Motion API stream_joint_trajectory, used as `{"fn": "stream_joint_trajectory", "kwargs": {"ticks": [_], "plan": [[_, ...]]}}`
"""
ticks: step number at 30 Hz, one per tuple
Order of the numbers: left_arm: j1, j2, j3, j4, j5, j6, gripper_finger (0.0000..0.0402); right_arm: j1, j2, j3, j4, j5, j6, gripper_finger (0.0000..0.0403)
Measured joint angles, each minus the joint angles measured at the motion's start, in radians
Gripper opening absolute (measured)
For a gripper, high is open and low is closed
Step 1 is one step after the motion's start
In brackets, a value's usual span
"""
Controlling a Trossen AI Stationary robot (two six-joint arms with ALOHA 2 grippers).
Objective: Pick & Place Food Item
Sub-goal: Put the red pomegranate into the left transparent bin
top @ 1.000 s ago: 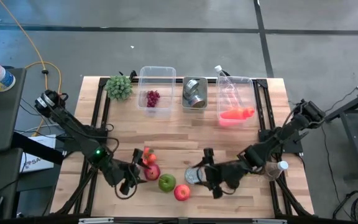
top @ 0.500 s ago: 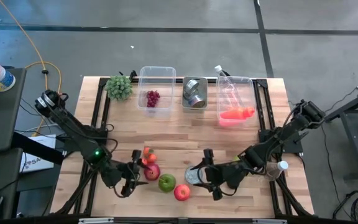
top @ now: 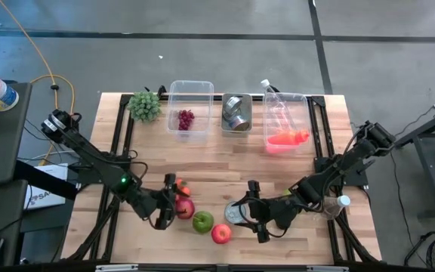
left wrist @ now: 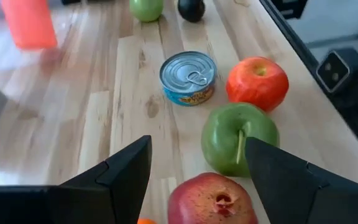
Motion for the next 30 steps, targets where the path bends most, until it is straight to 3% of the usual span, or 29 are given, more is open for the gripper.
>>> {"fn": "stream_joint_trajectory", "kwargs": {"ticks": [4, 9, 15, 20, 25, 30], "plan": [[-0.008, 0.000, 0.000, 0.007, -0.058, 0.097, 0.0247, 0.000, 0.000, 0.000, -0.002, 0.000, 0.000, 0.0258], [-0.013, 0.000, 0.000, 0.013, -0.084, 0.088, 0.0263, 0.000, 0.000, 0.000, -0.010, 0.000, 0.001, 0.0258], [-0.014, 0.000, 0.000, 0.016, -0.092, 0.068, 0.0334, 0.000, 0.000, 0.000, -0.017, 0.000, 0.005, 0.0258], [-0.014, 0.001, 0.000, 0.017, -0.163, 0.068, 0.0394, 0.000, 0.000, 0.000, -0.035, 0.000, 0.031, 0.0258], [-0.019, 0.019, 0.000, 0.013, -0.179, 0.107, 0.0394, 0.000, 0.001, 0.000, -0.035, -0.001, 0.031, 0.0258], [-0.019, 0.020, 0.000, 0.023, -0.085, 0.102, 0.0394, 0.000, 0.001, 0.000, -0.034, 0.000, 0.031, 0.0258]]}}
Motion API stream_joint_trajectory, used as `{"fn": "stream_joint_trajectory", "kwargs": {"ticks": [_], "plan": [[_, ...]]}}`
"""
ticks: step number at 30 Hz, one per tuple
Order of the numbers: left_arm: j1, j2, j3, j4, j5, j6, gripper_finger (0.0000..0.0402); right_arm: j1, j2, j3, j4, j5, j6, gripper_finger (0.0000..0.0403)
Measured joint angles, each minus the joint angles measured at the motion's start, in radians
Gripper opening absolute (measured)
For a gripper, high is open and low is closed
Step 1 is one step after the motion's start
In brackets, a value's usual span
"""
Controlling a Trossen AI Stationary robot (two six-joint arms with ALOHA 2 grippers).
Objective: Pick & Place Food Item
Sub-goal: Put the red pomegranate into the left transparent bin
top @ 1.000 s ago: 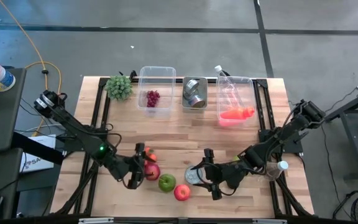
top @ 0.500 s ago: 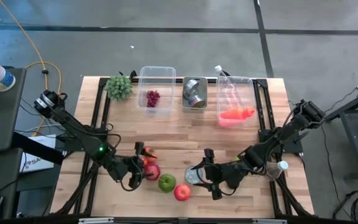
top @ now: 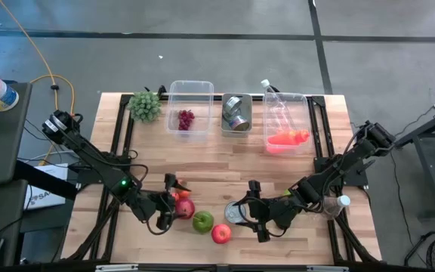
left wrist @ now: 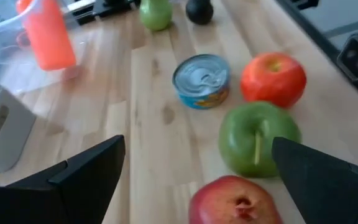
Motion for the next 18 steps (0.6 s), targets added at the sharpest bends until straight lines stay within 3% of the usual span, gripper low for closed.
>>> {"fn": "stream_joint_trajectory", "kwargs": {"ticks": [5, 10, 18], "plan": [[0.000, 0.000, 0.000, 0.065, 0.005, 0.026, 0.0394, 0.000, 0.000, 0.000, 0.001, 0.000, 0.000, 0.0258], [0.000, 0.007, 0.000, 0.031, 0.015, 0.144, 0.0394, 0.000, 0.000, 0.000, 0.000, 0.000, 0.040, 0.0258], [0.015, 0.071, 0.000, -0.029, 0.235, 0.147, 0.0390, 0.000, 0.000, 0.000, -0.008, 0.000, 0.044, 0.0258]]}}
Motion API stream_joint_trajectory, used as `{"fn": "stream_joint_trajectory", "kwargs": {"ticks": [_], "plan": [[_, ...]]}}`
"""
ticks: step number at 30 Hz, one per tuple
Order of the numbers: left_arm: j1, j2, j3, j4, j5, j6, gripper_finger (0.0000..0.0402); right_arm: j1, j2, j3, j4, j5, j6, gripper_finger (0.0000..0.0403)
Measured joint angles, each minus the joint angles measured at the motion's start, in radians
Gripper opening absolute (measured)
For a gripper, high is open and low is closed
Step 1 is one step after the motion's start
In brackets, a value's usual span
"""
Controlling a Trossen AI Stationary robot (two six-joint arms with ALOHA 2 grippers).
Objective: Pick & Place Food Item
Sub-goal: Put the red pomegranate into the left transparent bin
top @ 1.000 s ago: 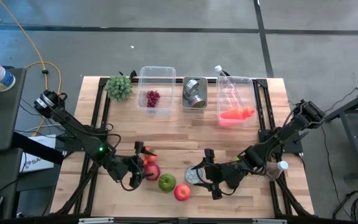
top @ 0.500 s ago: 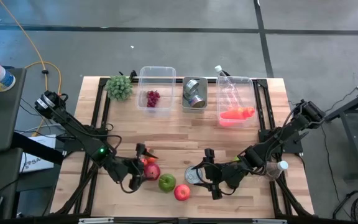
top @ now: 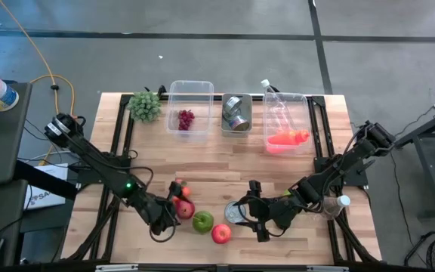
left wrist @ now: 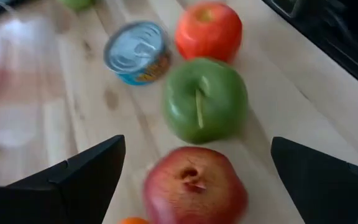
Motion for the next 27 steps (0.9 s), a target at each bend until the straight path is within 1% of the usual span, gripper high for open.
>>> {"fn": "stream_joint_trajectory", "kwargs": {"ticks": [10, 14, 19, 27], "plan": [[0.054, 0.068, 0.000, -0.005, 0.007, 0.013, 0.0387, 0.000, 0.000, 0.000, -0.002, 0.000, 0.003, 0.0258], [0.072, 0.072, 0.000, -0.016, 0.077, 0.010, 0.0387, 0.000, 0.000, 0.000, -0.002, 0.000, 0.003, 0.0258], [0.078, 0.072, 0.000, -0.044, 0.118, -0.016, 0.0387, 0.000, 0.000, 0.000, -0.002, 0.000, 0.003, 0.0258], [0.090, 0.097, -0.002, -0.055, 0.114, -0.034, 0.0387, 0.000, 0.025, -0.002, -0.009, -0.005, -0.004, 0.0258]]}}
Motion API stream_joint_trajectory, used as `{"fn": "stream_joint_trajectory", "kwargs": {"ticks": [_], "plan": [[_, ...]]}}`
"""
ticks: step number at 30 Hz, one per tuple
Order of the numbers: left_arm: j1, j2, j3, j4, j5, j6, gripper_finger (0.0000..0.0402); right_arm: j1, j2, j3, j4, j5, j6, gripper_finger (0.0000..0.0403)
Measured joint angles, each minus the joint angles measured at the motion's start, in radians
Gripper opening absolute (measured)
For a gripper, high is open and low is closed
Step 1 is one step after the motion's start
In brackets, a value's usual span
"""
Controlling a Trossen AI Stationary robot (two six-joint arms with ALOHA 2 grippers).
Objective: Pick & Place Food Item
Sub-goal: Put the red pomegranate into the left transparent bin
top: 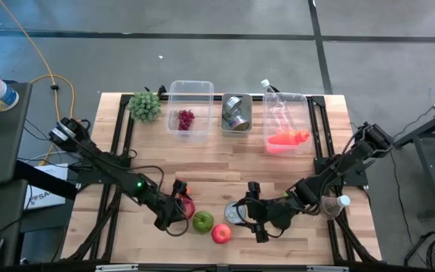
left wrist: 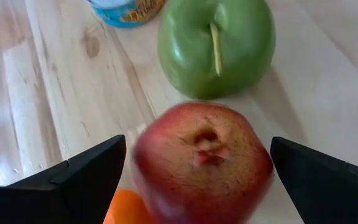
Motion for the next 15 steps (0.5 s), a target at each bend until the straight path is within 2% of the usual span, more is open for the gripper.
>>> {"fn": "stream_joint_trajectory", "kwargs": {"ticks": [4, 7, 15], "plan": [[0.005, 0.027, 0.001, -0.005, 0.013, -0.001, 0.0387, -0.005, 0.029, 0.000, 0.033, -0.008, 0.001, 0.0258], [0.007, 0.041, 0.003, -0.002, 0.015, -0.001, 0.0387, -0.011, 0.051, 0.004, 0.099, -0.054, 0.004, 0.0258], [0.014, 0.047, 0.002, -0.005, 0.017, -0.050, 0.0384, 0.009, 0.071, 0.002, 0.117, -0.070, -0.017, 0.0258]]}}
